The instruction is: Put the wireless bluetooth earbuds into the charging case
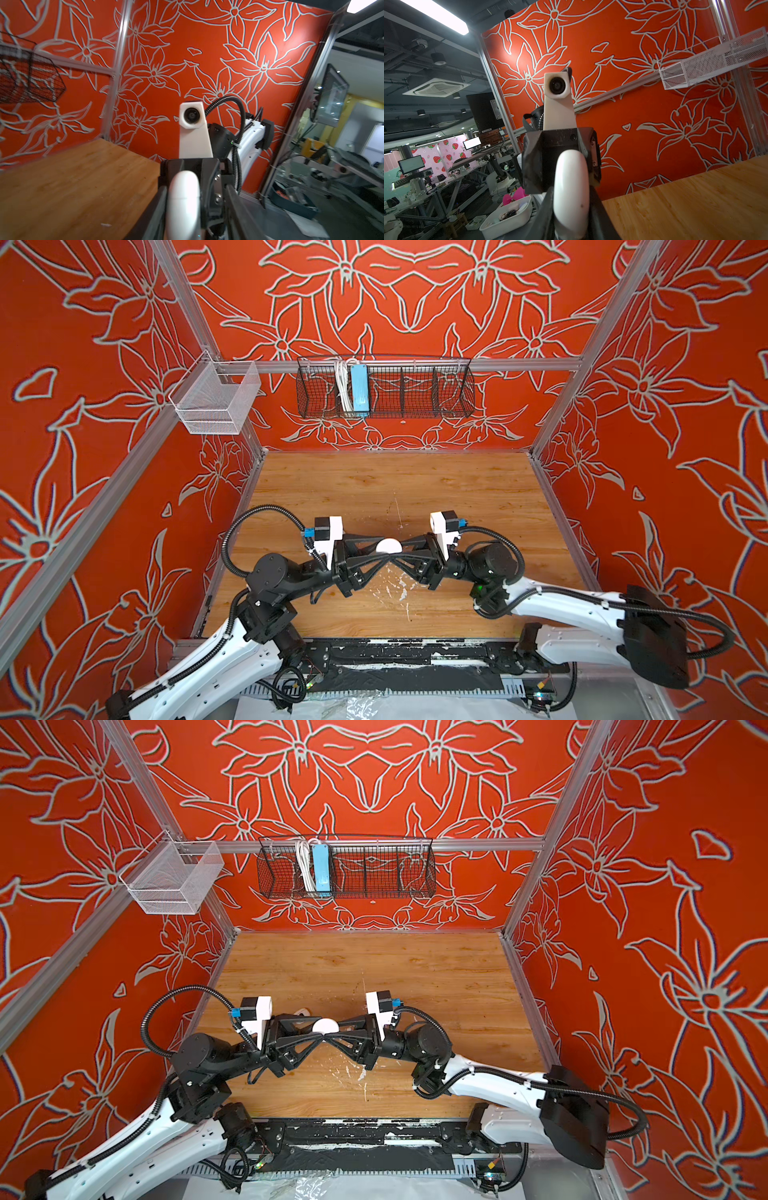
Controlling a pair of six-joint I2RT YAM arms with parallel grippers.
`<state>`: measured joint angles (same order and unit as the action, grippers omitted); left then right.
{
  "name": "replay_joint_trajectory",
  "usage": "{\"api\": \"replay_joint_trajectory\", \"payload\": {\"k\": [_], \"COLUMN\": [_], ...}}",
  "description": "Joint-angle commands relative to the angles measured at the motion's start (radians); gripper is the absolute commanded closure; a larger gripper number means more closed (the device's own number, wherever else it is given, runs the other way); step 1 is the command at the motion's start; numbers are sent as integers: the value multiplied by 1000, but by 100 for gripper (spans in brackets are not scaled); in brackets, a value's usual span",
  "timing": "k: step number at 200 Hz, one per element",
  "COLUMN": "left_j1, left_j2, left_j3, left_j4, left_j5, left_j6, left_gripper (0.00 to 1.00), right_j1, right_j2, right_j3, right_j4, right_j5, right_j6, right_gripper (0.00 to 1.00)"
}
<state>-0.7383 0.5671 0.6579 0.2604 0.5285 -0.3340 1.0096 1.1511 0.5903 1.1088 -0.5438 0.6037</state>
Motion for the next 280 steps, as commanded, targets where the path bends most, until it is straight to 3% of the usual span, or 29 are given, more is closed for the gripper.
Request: {"api": "replay_joint_trajectory", "payload": {"k": [1, 30, 65, 129, 200, 280], "left_j1": [5, 5, 5, 5, 5, 5], "left_j2": [12, -9, -16, 11, 37, 54], "left_j3": [113, 112, 106, 123, 136, 132], "left_j4": [-207, -270, -299, -364, -360, -343], "left_j5": [184, 210, 194, 103, 246, 249], "left_j6": [97, 131, 154, 206, 229, 228], "left_gripper": [51, 51, 51, 50, 57, 66], "right_j1": [4, 4, 4, 4, 4, 6], "right_j2": [-99, -208, -246, -223, -222, -223], "right_j3": [11, 10, 38, 73, 75, 68], "right_j4": [-172, -367, -456, -464, -481, -444], "right_j5": [-15, -9, -77, -167, -140, -153], "right_j6": [-83, -172, -206, -213, -237, -224], "right_gripper": [85, 87, 88, 90, 93, 94]}}
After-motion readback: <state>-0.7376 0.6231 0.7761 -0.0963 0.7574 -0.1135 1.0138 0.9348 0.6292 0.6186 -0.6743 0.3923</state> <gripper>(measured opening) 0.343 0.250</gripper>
